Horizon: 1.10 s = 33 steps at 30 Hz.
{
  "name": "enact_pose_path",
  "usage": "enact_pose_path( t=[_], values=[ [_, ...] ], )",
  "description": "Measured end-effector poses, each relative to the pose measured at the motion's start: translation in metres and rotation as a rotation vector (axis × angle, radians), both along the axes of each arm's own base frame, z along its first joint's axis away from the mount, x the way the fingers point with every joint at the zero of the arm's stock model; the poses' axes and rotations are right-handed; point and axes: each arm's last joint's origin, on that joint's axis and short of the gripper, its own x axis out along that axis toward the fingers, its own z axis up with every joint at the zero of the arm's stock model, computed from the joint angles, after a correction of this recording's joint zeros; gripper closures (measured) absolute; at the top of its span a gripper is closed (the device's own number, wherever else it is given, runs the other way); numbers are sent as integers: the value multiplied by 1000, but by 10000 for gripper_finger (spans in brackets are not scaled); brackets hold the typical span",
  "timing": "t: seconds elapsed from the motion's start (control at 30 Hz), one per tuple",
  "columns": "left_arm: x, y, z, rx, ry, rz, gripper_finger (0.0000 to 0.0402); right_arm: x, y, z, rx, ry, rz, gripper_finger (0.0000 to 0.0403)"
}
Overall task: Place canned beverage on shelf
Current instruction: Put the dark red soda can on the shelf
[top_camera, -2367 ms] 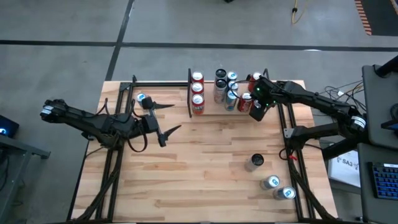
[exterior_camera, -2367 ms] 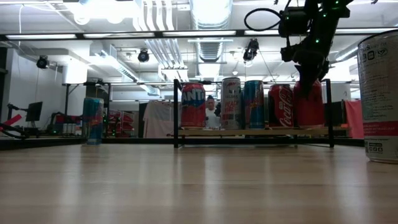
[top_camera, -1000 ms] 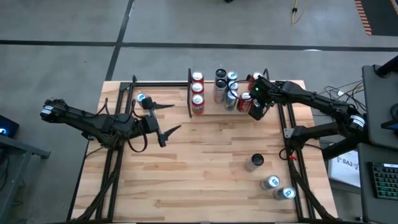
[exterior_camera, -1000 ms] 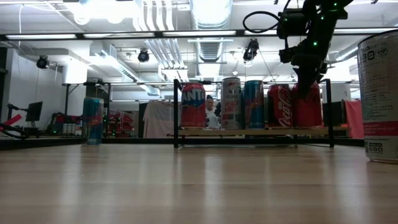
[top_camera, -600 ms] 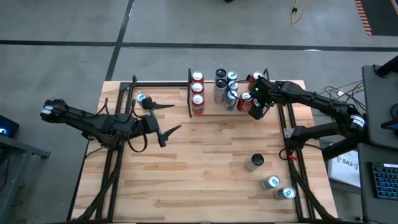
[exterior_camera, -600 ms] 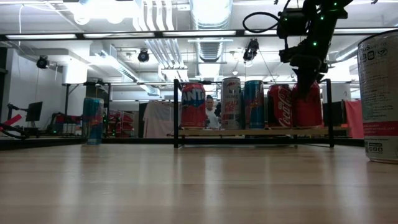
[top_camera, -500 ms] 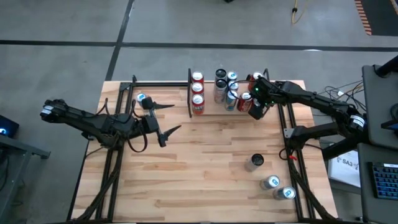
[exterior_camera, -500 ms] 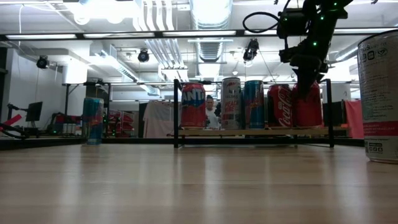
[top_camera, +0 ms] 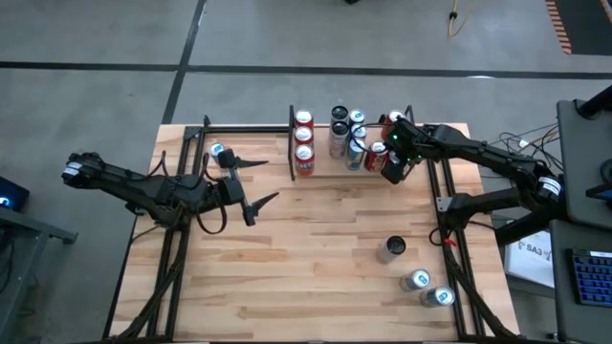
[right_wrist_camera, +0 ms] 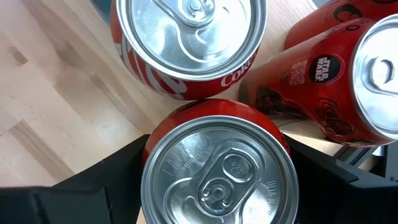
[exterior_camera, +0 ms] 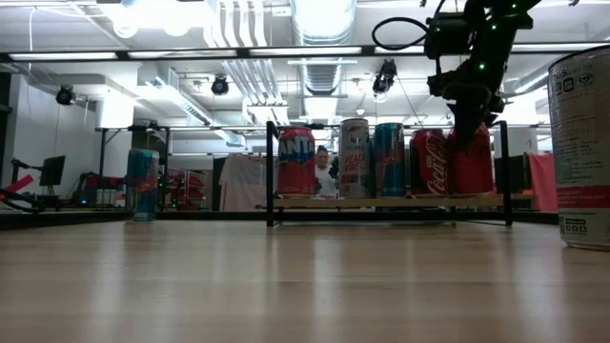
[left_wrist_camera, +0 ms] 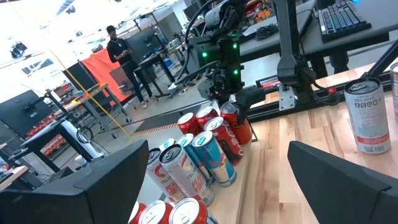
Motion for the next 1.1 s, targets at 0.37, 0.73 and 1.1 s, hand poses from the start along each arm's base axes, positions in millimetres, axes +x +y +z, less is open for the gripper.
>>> enact_pose_path(
  t=[0.37, 0.73, 1.1],
  values=[
    [0, 0, 0, 0, 0, 0, 33, 0, 0, 0, 10, -11, -19, 111],
    [0, 0, 0, -1, 0, 0, 33, 0, 0, 0, 15, -9, -11, 111],
    [0, 0, 0, -1, 0, 0, 33, 0, 0, 0, 20, -22, -44, 111]
  ],
)
